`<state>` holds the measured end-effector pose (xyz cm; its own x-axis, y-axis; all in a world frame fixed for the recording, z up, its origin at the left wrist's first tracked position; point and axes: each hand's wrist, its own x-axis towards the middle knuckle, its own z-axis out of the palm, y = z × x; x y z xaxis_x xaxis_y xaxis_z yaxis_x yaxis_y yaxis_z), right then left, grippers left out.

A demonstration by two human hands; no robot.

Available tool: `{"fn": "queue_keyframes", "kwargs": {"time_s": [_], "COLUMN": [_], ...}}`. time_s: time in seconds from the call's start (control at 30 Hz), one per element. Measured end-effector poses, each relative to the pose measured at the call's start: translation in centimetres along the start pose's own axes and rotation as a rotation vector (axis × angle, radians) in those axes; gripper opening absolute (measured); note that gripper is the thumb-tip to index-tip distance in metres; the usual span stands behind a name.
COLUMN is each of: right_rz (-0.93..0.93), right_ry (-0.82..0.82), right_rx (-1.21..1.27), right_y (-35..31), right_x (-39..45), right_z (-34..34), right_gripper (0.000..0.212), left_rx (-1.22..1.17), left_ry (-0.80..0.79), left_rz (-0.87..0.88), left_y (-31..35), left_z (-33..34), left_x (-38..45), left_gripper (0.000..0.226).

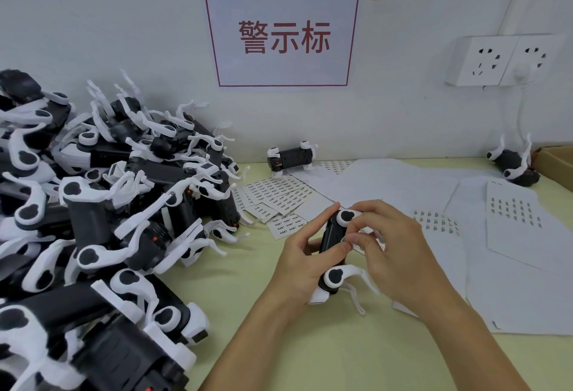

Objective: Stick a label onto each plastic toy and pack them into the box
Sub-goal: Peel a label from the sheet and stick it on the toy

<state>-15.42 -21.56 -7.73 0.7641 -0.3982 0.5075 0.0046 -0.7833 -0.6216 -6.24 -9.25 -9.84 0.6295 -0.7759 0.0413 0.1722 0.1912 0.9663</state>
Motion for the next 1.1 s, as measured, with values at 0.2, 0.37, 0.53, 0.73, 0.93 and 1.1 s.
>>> {"fn": "queue_keyframes", "kwargs": {"time_s": [0.2,0.37,0.53,0.73,0.93,1.1], "right_rz": [-0.015,-0.019,-0.019,-0.01,-0.009,0.01], "right_ry": [0.024,0.029,0.032,0.021,0.035,0.04], "right_rx": [-0.022,-0.025,-0.031,-0.034,-0.039,-0.055], "right_y": [-0.07,-0.06,-0.32,-0.37,-0.34,-0.47], "right_x": [0.04,0.06,0.0,0.0,-0.05,-0.18], "right_z": [0.02,0.12,0.0,-0.04,0.16,0.37], "right_gripper": [0.023,0.022,0.022,0.022,0.022,0.022], "left_rx": [0.007,-0.001,-0.026,-0.031,-0.013,0.01], "left_ry": [0.0,-0.002,0.012,0.02,0.028,0.025], "left_rz": [0.005,0.002,0.013,0.022,0.014,0.024], "left_y": [-0.21,-0.27,-0.2,-0.32,-0.35,-0.34], "left_z": [-0.07,-0.15,0.01,-0.1,-0.15,-0.06], "left_x": [0.12,0.19,0.23,0.23,0.25,0.17], "left_gripper": [0.055,0.056,0.05,0.048,0.047,0.042]}}
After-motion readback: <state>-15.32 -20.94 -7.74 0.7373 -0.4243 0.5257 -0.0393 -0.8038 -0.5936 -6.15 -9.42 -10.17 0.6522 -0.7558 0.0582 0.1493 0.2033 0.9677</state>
